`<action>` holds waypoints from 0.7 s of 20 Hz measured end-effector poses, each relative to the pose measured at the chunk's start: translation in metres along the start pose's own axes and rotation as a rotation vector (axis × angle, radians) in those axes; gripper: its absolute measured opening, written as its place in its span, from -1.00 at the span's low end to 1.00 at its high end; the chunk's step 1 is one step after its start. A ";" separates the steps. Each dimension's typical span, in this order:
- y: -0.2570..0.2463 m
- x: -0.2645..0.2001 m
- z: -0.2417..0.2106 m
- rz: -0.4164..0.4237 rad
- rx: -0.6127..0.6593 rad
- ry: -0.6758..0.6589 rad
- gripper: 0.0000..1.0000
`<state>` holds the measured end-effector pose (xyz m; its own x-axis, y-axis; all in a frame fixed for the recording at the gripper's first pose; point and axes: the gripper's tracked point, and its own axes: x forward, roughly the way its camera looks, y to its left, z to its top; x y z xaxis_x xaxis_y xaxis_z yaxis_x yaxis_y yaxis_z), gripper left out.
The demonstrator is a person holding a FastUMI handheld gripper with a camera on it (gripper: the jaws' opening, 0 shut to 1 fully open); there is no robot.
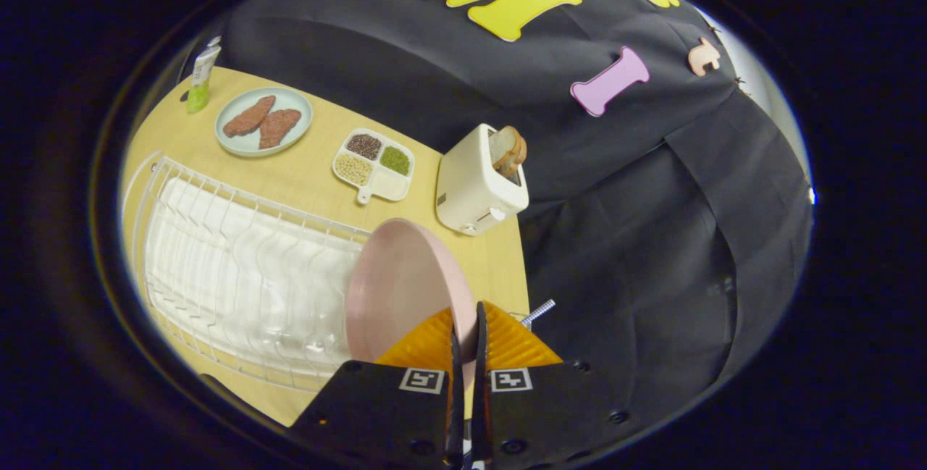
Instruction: Take the plate from the dish rack, then take the spoon from the basket and place it into the plate.
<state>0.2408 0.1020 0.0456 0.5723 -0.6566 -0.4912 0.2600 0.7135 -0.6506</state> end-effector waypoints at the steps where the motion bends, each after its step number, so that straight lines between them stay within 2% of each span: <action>1: -0.001 -0.005 -0.002 0.013 0.007 -0.013 -0.81; 3: -0.002 -0.018 -0.008 0.065 0.020 -0.049 -0.81; 6: -0.001 -0.038 -0.028 0.205 0.049 -0.116 -0.81; 14: 0.014 -0.064 -0.129 0.576 0.217 -0.158 -0.81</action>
<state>0.1070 0.1224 -0.0066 0.7712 -0.1208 -0.6251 0.0187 0.9857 -0.1674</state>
